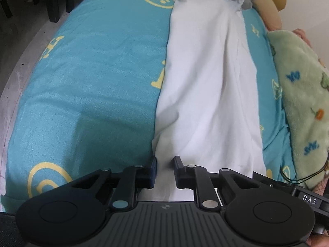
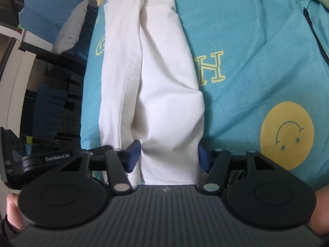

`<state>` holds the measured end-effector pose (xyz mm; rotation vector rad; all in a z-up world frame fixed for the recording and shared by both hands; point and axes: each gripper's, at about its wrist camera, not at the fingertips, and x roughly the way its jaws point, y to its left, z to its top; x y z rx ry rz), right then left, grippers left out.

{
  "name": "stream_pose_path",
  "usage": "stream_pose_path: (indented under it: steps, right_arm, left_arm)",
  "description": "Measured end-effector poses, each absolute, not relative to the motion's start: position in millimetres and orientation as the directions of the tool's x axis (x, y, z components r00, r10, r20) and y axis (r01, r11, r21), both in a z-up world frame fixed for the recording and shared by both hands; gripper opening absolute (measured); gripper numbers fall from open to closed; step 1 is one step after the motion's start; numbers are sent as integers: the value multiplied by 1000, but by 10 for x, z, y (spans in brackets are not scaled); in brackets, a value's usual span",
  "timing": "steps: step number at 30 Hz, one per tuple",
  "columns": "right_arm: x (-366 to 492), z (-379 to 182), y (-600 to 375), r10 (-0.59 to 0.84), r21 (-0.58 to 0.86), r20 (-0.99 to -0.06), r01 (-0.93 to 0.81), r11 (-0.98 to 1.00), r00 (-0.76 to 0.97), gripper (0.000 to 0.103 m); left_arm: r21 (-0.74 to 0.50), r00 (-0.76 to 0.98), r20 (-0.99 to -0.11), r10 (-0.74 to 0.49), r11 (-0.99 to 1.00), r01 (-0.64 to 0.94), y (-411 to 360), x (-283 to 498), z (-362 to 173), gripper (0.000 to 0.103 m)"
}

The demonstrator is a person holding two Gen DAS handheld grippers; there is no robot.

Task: Fold clothes
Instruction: 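Move both grippers to the hem of the folded white shirt, then grasp the hem with both grippers, fold it onto the collar, release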

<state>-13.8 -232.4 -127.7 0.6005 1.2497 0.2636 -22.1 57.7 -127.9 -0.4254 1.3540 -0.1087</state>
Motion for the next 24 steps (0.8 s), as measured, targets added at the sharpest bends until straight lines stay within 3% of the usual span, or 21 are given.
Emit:
stream_pose_path:
  steps: [3,6,8,10,12,13,14,16,20,24]
  right_arm:
    - [-94,-1288,-2252,464,513,-840,135,848,281,61]
    - [-81,-1306,-2173,428,467,-869,122,876,249,60]
    - [-115,-1281,-2080,402,427,-886,71,901,232,60]
    - [-139,-1262,-1978,385,397,-898,14,918,212,60]
    - [-143,-1170,-2022,391,405,-890,10,914,236,39]
    - [-142,-1116,-2061,396,413,-883,14,911,253,20]
    - [-142,-1062,-2100,401,421,-875,18,907,270,16]
    - [-140,-953,-2178,411,438,-860,25,899,304,10]
    - [-138,-736,-2334,426,472,-825,37,881,370,9]
    - [-117,-63,-2519,453,501,-736,-44,864,504,8]
  left_arm:
    - [-348,200,-927,-318,927,-138,519,-212,-1307,56]
    - [-339,191,-929,-316,935,-102,457,-247,-1301,65]
    - [-338,175,-931,-321,938,-81,422,-283,-1305,65]
    - [-331,160,-934,-318,941,-62,382,-327,-1303,60]
    - [-331,155,-935,-319,942,-53,362,-369,-1289,25]
    - [-346,166,-929,-332,936,-64,390,-380,-1266,17]
    - [-361,178,-922,-344,929,-75,418,-392,-1242,4]
    - [-401,220,-901,-374,911,-94,499,-412,-1160,3]
    - [-558,406,-782,-473,822,-117,870,-426,-676,2]
    - [-685,517,-653,-553,722,-94,942,-319,-124,2]
